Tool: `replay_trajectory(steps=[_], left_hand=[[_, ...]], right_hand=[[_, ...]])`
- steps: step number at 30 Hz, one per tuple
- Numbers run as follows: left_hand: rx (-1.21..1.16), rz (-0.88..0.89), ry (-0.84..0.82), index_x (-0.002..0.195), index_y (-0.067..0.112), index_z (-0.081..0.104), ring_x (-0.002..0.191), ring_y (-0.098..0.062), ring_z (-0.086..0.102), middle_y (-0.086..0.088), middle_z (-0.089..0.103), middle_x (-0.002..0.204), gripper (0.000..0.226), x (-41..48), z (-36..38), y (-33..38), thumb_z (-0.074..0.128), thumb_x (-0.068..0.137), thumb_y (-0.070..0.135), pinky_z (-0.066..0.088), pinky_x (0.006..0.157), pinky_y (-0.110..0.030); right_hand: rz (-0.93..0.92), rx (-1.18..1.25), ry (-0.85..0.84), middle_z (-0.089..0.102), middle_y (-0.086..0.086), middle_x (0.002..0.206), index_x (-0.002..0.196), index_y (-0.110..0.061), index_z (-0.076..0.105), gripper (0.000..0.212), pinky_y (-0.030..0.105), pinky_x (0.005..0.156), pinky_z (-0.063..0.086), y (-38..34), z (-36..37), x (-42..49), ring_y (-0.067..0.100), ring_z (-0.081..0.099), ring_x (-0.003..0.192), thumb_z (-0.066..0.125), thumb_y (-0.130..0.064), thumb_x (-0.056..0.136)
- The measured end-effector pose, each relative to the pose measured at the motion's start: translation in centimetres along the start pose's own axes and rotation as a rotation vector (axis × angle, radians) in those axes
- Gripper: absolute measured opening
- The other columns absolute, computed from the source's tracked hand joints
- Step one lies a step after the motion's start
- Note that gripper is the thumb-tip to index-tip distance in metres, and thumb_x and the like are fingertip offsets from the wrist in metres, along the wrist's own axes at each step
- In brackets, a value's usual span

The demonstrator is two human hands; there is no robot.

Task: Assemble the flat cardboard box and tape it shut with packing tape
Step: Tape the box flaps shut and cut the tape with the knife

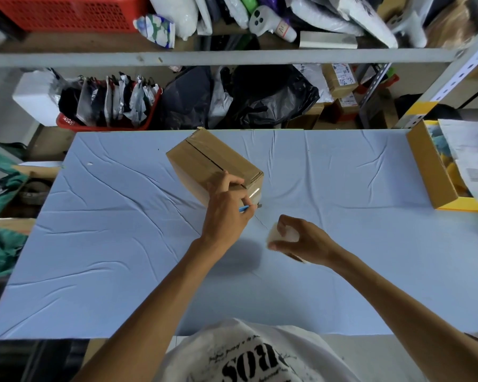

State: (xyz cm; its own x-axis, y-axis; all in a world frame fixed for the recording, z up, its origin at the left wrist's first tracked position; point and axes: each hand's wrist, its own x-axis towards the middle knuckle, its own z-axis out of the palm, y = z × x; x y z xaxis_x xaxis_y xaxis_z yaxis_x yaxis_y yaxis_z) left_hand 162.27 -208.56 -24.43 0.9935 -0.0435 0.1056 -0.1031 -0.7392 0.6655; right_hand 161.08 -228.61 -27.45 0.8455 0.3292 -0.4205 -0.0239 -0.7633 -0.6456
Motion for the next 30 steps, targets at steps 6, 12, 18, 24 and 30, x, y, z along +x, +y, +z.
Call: replay_trajectory(steps=[6,12,18,24,30], left_hand=[[0.006,0.002,-0.005,0.069,0.006,0.064,0.134,-0.026,0.037,-0.006,0.054,0.122,0.013,0.1,-0.1,0.1,0.074,0.078,0.007,0.032,0.100,-0.020],[0.014,0.015,-0.003,0.069,0.004,0.064,0.132,-0.026,0.037,-0.007,0.054,0.122,0.014,0.1,-0.1,0.1,0.075,0.078,0.007,0.034,0.100,-0.022],[0.001,0.035,0.019,0.067,0.005,0.063,0.132,-0.027,0.037,-0.007,0.053,0.122,0.016,0.1,0.0,0.0,0.075,0.077,0.006,0.040,0.101,-0.028],[-0.028,0.048,-0.004,0.067,0.007,0.063,0.134,-0.024,0.036,-0.006,0.054,0.124,0.016,0.1,-0.3,-0.3,0.075,0.078,0.008,0.037,0.098,-0.023],[-0.082,0.200,0.060,0.068,0.010,0.064,0.088,-0.013,0.059,0.001,0.058,0.092,0.015,-1.0,-2.2,-0.8,0.075,0.075,0.016,0.046,0.072,-0.019]], right_hand=[[-0.026,0.040,0.043,0.050,-0.006,0.067,0.066,-0.026,0.042,0.034,0.031,0.063,0.035,0.0,-0.1,0.0,0.017,0.046,0.065,0.049,-0.042,0.095],[-0.097,0.085,-0.061,0.056,-0.013,0.076,0.093,-0.041,0.048,0.014,0.023,0.068,0.042,0.4,-0.6,0.2,0.015,0.052,0.071,0.057,-0.030,0.089],[-0.048,0.100,-0.143,0.054,-0.004,0.078,0.135,-0.048,0.032,0.066,0.029,0.073,0.047,1.1,-0.2,0.5,0.017,0.056,0.077,0.066,-0.029,0.082],[-0.007,0.129,-0.076,0.063,-0.002,0.107,0.125,-0.030,0.055,0.046,0.032,0.083,0.048,1.8,-0.3,1.1,0.018,0.060,0.100,0.069,-0.021,0.082],[0.015,0.141,0.056,0.062,-0.004,0.102,0.130,-0.019,0.055,0.062,0.018,0.078,0.043,2.2,-0.3,1.6,0.007,0.059,0.089,0.075,-0.005,0.073]])
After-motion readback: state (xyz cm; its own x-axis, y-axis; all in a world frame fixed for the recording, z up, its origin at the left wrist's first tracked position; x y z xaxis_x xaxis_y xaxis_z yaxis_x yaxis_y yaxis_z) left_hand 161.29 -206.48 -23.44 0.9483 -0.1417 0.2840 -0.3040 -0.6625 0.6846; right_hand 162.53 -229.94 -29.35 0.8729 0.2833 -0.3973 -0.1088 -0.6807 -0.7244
